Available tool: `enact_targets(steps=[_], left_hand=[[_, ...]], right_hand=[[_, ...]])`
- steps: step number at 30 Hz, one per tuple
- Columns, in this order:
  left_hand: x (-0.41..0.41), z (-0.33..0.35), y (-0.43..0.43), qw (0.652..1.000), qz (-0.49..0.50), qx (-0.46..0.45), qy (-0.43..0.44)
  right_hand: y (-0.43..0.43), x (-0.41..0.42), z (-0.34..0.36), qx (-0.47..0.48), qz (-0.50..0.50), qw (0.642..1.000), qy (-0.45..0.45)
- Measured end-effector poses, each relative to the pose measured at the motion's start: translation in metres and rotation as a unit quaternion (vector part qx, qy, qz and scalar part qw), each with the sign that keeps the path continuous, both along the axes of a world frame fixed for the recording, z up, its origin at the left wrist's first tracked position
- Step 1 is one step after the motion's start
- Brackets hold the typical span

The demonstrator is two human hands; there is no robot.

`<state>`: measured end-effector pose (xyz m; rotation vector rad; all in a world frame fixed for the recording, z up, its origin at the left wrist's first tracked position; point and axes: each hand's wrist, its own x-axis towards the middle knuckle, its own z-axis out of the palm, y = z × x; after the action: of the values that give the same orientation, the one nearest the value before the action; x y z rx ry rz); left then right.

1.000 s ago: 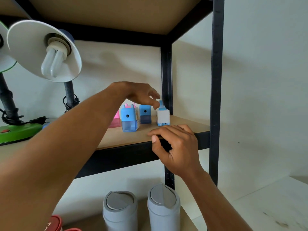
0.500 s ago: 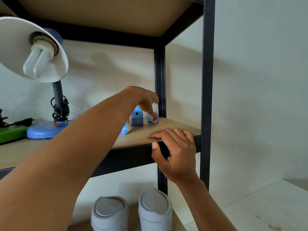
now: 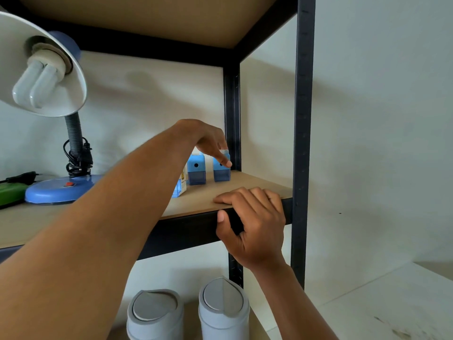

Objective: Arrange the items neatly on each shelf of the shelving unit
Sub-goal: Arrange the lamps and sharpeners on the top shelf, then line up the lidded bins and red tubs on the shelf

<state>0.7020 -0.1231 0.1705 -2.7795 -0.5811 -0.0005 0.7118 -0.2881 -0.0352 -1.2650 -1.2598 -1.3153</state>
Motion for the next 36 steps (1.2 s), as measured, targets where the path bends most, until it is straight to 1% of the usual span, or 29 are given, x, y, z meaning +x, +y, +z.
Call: enact_targets(steps=[8,12,16,18,20,22,25,27,29,30,31,32,34,36], left_hand=[[-0.012,-0.001,-0.004,1.000,0.013,-0.027,-0.006],[-0.029,-0.004,-0.017,0.997,-0.019,-0.030,-0.068],[-0.065,-0.013,-0.063,0.983,-0.095,-0.015,-0.157],[-0.095,-0.028,-0.091,0.956,-0.162,-0.007,-0.244],[-0.128,-0.054,-0.115,0.905,-0.247,-0.023,-0.346],[-0.162,-0.088,-0.137,0.853,-0.308,-0.049,-0.419],[-0.198,-0.148,-0.157,0.799,-0.378,-0.077,-0.461],[-0.210,-0.194,-0.160,0.780,-0.388,-0.087,-0.484],[-0.218,-0.246,-0.156,0.766,-0.370,-0.116,-0.513],[-0.220,-0.275,-0.152,0.764,-0.353,-0.139,-0.522],[-0.223,-0.306,-0.147,0.770,-0.328,-0.164,-0.523],[-0.225,-0.339,-0.141,0.784,-0.292,-0.189,-0.514],[-0.230,-0.405,-0.124,0.830,-0.193,-0.237,-0.466],[-0.234,-0.454,-0.109,0.878,-0.092,-0.277,-0.380]], right_hand=[[0.001,0.000,0.001,0.008,-0.005,1.000,-0.009],[-0.001,-0.002,0.002,0.007,-0.003,1.000,-0.010],[-0.007,-0.007,0.003,-0.025,-0.004,1.000,0.018],[-0.011,-0.012,0.002,-0.040,-0.003,0.999,0.035],[-0.016,-0.019,0.002,-0.047,0.027,0.997,0.058],[-0.020,-0.027,0.000,-0.056,0.072,0.993,0.080],[-0.026,-0.045,-0.016,-0.056,0.106,0.988,0.102],[-0.032,-0.060,-0.039,-0.026,0.118,0.987,0.103],[-0.034,-0.073,-0.073,-0.002,0.138,0.983,0.122],[-0.034,-0.075,-0.092,-0.003,0.145,0.978,0.147],[-0.033,-0.075,-0.110,-0.016,0.152,0.973,0.175],[-0.030,-0.072,-0.128,-0.042,0.155,0.966,0.203],[-0.024,-0.062,-0.160,-0.122,0.151,0.944,0.266],[-0.018,-0.046,-0.186,-0.202,0.127,0.910,0.338]])
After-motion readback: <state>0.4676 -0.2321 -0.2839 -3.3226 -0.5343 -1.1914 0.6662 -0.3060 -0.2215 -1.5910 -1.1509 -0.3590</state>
